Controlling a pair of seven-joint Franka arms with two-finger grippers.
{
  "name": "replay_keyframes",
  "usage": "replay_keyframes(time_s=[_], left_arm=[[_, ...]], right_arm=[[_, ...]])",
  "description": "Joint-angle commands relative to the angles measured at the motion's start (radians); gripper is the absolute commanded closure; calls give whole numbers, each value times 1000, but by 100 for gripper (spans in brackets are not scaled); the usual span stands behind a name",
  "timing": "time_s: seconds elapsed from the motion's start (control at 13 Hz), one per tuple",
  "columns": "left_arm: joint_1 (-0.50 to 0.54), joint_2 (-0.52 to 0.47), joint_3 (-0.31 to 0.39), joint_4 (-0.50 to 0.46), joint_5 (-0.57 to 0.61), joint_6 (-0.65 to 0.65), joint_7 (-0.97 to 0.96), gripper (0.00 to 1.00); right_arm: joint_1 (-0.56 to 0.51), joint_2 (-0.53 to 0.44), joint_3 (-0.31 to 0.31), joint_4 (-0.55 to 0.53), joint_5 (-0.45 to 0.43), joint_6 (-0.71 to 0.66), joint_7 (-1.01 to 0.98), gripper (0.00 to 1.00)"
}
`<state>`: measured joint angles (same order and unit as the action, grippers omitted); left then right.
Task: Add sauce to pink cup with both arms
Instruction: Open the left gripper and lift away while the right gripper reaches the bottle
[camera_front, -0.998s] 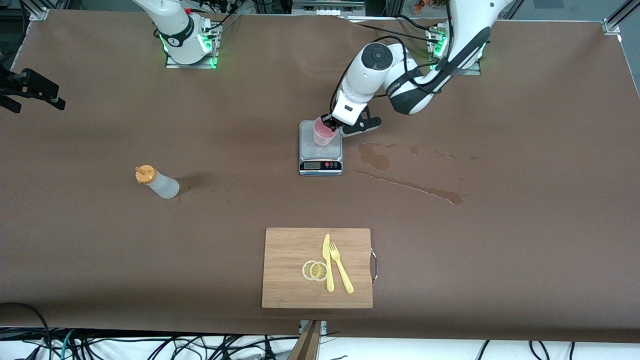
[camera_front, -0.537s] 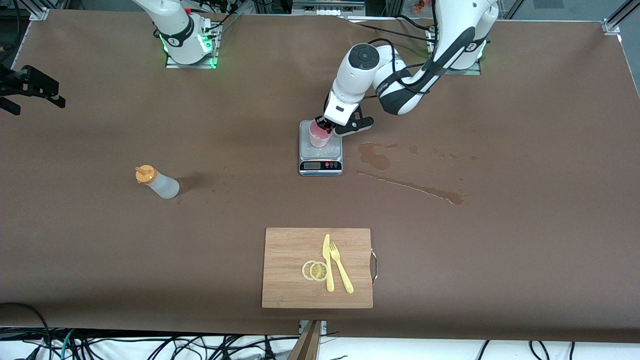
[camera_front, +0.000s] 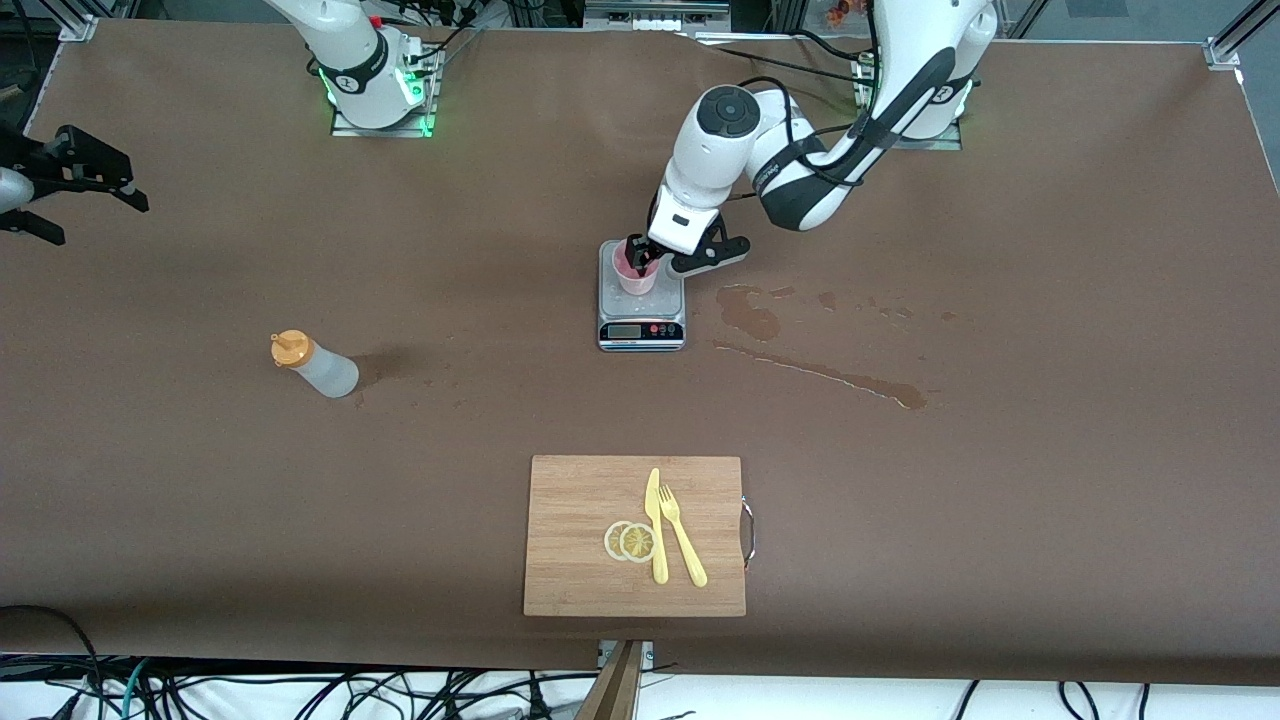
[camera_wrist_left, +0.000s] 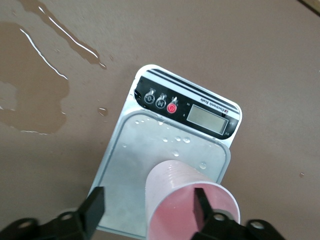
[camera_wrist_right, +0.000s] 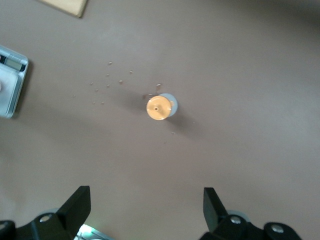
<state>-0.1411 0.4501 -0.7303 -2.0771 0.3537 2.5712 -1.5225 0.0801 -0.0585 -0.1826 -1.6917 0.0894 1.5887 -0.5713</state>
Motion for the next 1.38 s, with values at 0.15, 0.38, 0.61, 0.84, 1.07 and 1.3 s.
replay_keyframes(time_s=[0.15,0.38,0.61,0.84,1.07,1.3], left_arm=[[64,-125,-85,-8,-25,-120,-12,1],[262,-131,-249,29,-53,-201,83,4],[374,-129,-278,132,-119,-340,206,3],[470,-128,-276,231,-142,-511,321,3],[590,-125,-268,305,-162,-568,418,2],[718,-123,-262,316,-148,-569,528,2]], right_arm=[[-25,14,-38,-57,87,22,-266,0],[-97,64,-41,-65,185,22,-506,0],[-178,169,-40,-65,337,22,-825,0],[-242,285,-41,-65,473,13,-1134,0],[-289,415,-41,-65,623,4,-1456,0],[-328,509,-41,-62,731,-54,-1704,0]])
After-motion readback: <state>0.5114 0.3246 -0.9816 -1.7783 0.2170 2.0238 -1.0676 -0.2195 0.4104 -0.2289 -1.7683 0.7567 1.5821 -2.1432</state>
